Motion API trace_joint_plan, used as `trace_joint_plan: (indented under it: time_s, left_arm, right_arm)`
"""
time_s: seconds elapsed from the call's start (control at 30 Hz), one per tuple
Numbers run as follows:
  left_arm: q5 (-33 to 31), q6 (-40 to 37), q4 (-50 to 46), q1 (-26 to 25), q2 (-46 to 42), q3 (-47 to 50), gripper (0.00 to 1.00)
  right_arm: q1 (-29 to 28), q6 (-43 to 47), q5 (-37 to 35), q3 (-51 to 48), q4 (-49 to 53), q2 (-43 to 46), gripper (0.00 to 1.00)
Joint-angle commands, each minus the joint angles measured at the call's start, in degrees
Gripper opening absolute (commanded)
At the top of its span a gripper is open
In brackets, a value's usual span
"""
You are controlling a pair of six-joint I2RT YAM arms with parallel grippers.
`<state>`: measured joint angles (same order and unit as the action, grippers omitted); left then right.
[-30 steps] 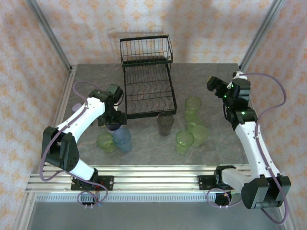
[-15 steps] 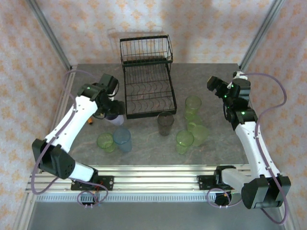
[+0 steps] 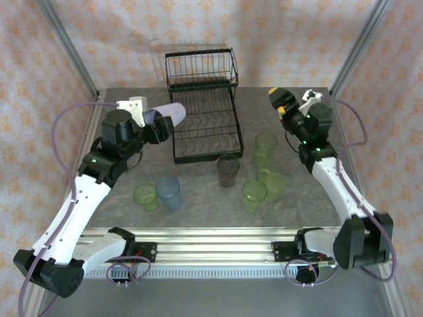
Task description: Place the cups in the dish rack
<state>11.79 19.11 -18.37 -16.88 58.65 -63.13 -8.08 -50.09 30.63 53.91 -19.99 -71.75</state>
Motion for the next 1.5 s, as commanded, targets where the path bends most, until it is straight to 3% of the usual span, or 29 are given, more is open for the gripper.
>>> trace_joint_plan:
  time_s: [0.0,0.17,0.27,0.43,0.7,0.87,1.17,1.47]
  left_arm:
    - [0.8,3.6,31.6,0.0,-0.1,6.3,0.73]
    - [0.2,9.0,54.7,0.0,3.1,12.6,0.72]
    - [0.9,11.8,61.5,0.0,5.5,14.1,0.72]
    - [2.7,16.1,65.0,-0.1,8.2,14.9,0.71]
    - [6.4,20.5,70.3,-0.1,10.3,16.7,0.71]
    - [8.1,23.2,72.0,-0.1,11.2,17.2,0.71]
    - [10.8,25.3,70.6,-0.1,12.3,16.7,0.71]
    - [12.7,26.2,71.0,-0.1,12.7,17.0,0.71]
  right_arm:
    - [-4.4,-20.1,7.3,2.0,-22.6,-6.1,0.99]
    - [-11.2,-33.5,8.4,8.0,-37.7,-17.0,0.99]
    - [-14.8,-35.0,9.1,11.5,-39.9,-21.1,0.99]
    - [-19.2,-30.2,9.5,15.3,-34.8,-23.1,0.99]
    - [-21.4,-34.3,12.9,24.4,-36.5,-31.0,0.99]
    - [-23.0,-31.3,15.7,30.1,-29.7,-33.5,1.00]
    - [-23.7,-25.8,18.5,36.2,-24.5,-36.1,0.87]
    - [-23.7,-20.0,17.7,37.6,-18.6,-36.1,0.65]
